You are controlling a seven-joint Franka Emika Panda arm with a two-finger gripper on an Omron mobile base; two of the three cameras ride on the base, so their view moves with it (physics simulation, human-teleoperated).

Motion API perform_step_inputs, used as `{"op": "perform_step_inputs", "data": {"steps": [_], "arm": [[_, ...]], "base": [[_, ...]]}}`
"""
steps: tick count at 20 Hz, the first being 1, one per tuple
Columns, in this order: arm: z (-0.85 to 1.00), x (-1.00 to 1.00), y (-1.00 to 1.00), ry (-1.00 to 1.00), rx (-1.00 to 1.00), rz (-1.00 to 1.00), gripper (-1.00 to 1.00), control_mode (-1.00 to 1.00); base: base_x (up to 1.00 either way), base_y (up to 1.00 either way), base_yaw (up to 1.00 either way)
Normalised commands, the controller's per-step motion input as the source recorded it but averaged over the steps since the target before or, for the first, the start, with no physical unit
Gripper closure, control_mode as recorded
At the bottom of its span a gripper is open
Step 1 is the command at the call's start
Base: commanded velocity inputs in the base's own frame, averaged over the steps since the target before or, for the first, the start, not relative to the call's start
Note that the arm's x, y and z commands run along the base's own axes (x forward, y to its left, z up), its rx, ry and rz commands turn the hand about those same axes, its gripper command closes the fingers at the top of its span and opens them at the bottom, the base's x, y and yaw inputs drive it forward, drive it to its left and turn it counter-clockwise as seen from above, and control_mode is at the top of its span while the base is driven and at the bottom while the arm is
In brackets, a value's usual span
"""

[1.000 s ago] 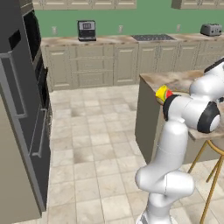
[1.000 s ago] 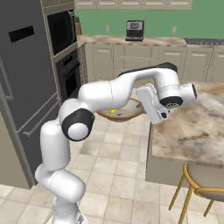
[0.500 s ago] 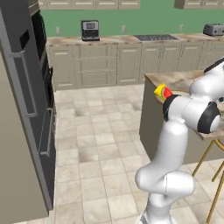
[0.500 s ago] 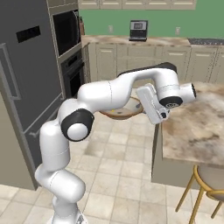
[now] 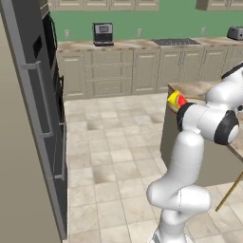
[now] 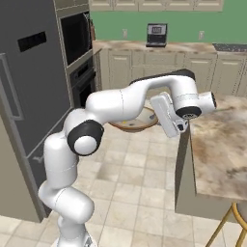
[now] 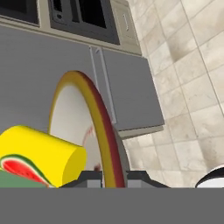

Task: Place the cup inside the bowl on the dining table and move the bowl to any counter.

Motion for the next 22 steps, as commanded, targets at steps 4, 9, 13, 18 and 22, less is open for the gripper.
{"op": "perform_step_inputs", "data": {"steps": [4, 9, 13, 18, 22], "arm": [[0.00, 0.00, 0.00, 0.00, 0.00, 0.00, 1.00, 1.00], [0.00, 0.00, 0.00, 0.00, 0.00, 0.00, 1.00, 1.00], [0.00, 0.00, 0.00, 0.00, 0.00, 0.00, 1.00, 1.00], [0.00, 0.00, 0.00, 0.00, 0.00, 0.00, 1.00, 1.00], [0.00, 0.00, 0.00, 0.00, 0.00, 0.00, 1.00, 1.00]], "base": [[0.64, 0.37, 0.00], [0.77, 0.33, 0.00], [0.87, 0.28, 0.00], [0.82, 0.19, 0.00], [0.83, 0.14, 0.00]]}}
